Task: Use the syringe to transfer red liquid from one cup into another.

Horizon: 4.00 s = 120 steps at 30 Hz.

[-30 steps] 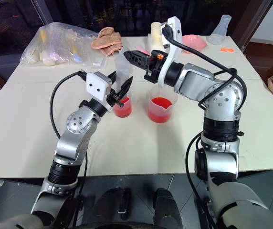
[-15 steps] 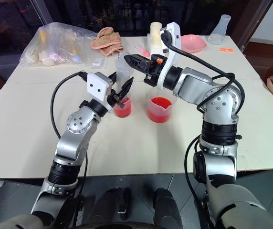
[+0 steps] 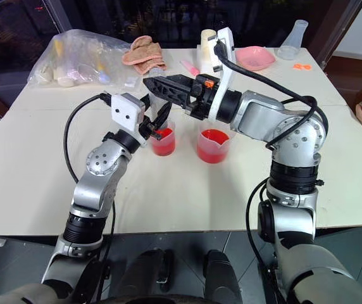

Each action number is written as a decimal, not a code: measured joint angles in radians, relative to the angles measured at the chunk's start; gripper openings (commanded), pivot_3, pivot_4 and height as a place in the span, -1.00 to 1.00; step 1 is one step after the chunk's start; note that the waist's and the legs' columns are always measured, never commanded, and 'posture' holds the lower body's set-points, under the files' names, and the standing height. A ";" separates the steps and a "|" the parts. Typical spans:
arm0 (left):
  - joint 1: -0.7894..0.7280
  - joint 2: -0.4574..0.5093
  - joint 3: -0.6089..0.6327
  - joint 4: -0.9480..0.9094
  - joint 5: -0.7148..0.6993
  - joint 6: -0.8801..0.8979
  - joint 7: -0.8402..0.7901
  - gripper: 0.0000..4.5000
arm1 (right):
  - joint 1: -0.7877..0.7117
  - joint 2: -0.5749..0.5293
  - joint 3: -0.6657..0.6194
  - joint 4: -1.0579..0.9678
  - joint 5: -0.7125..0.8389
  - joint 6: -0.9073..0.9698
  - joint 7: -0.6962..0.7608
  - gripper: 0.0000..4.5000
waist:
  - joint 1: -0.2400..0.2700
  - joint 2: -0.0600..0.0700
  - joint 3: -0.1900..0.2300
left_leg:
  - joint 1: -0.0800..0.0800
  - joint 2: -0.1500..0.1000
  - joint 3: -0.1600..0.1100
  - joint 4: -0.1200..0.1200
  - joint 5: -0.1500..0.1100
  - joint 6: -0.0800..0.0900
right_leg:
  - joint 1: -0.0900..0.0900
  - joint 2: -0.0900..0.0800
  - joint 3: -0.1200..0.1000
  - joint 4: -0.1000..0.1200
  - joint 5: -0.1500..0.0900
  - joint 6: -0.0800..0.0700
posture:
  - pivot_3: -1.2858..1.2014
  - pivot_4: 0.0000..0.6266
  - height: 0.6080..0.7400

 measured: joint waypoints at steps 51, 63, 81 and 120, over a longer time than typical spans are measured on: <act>-1.063 0.176 0.362 1.121 -0.140 1.392 0.581 -0.29 | -0.004 -0.473 0.386 0.021 -0.629 -0.314 0.842 0.98 | -0.002 -0.004 0.003 | -0.012 -0.002 -0.001 0.001 0.006 -0.011 | -0.014 0.000 -0.003 0.004 0.002 0.004 | 0.03 -0.52 1.00; -1.119 0.161 0.496 1.361 -0.100 1.393 0.702 -0.29 | -0.003 -0.479 0.374 0.008 -0.660 -0.324 0.851 0.98 | 0.000 -0.004 0.003 | -0.012 -0.002 -0.001 0.001 0.006 -0.011 | -0.014 -0.001 -0.003 0.006 0.002 0.004 | 0.03 -0.52 1.00; -1.050 0.138 0.511 1.105 -0.083 1.392 0.703 0.99 | 0.019 -0.483 0.339 -0.021 -0.662 -0.304 0.841 1.00 | -0.002 -0.004 0.003 | -0.012 -0.003 -0.001 0.002 0.006 -0.011 | -0.015 -0.002 -0.002 0.010 0.002 0.004 | 0.03 -0.52 1.00; -0.007 0.412 0.415 -0.457 -0.772 1.247 0.532 0.99 | 0.203 -0.565 0.258 -0.145 -0.582 -0.283 0.881 1.00 | -0.001 -0.003 0.003 | -0.007 -0.002 -0.001 0.006 0.006 -0.010 | -0.012 -0.001 0.000 0.016 0.001 0.001 | 0.03 -0.52 1.00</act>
